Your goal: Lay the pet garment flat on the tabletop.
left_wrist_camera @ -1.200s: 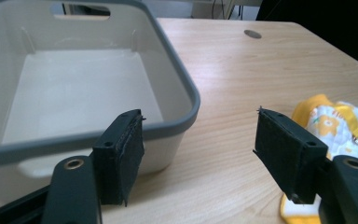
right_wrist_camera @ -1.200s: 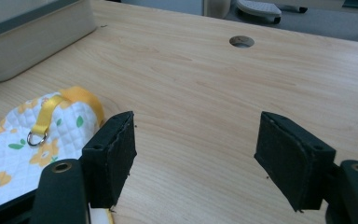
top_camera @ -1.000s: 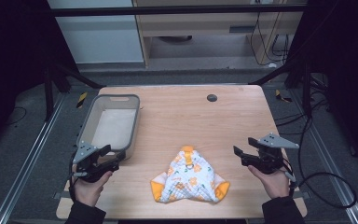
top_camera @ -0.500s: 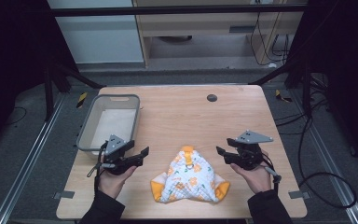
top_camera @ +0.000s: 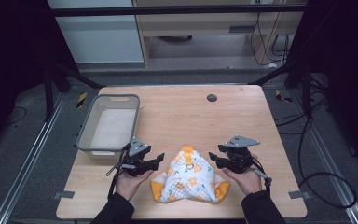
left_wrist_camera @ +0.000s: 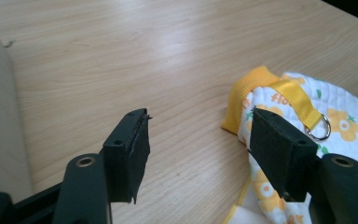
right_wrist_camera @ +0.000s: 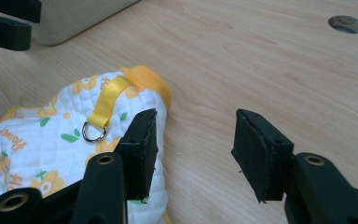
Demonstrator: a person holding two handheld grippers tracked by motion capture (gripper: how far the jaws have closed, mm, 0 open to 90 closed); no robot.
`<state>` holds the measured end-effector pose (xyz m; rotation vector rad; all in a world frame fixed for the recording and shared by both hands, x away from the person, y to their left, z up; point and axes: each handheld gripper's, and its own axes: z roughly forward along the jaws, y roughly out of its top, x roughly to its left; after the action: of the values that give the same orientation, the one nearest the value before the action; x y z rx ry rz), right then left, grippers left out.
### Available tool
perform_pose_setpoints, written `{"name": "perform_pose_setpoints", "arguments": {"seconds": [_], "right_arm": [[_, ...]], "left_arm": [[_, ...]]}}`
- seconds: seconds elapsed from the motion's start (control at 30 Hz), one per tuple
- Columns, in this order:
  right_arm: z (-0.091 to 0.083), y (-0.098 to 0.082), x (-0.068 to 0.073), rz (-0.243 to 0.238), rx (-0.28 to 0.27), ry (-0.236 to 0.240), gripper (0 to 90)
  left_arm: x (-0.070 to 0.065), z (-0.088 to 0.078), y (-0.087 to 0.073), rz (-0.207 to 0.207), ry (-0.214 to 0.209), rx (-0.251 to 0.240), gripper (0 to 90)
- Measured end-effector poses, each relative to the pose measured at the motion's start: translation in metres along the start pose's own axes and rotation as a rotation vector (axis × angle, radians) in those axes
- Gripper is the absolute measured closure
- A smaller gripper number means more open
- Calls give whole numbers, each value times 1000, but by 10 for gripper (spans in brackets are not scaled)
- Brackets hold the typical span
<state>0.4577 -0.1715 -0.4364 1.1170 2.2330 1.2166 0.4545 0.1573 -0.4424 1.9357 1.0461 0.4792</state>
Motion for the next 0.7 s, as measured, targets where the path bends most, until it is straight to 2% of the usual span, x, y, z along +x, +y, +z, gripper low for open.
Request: {"name": "perform_pose_setpoints", "arguments": {"seconds": [0.2, 0.37, 0.43, 0.6, 0.7], "right_arm": [[8, -9, 3, 8, 29, 29, 514], [15, -16, 6, 3, 57, 47, 526], [18, -19, 7, -7, 70, 54, 532], [23, -22, 9, -6, 83, 74, 562], [24, -24, 10, 4, 88, 84, 580]], "left_arm": [[-12, 19, -6, 20, -17, 56, 419], [-15, 25, -9, 19, -43, 90, 458], [-17, 27, -10, 19, -55, 90, 467], [-25, 37, -17, 40, -82, 123, 489], [-27, 40, -19, 51, -85, 136, 505]]}}
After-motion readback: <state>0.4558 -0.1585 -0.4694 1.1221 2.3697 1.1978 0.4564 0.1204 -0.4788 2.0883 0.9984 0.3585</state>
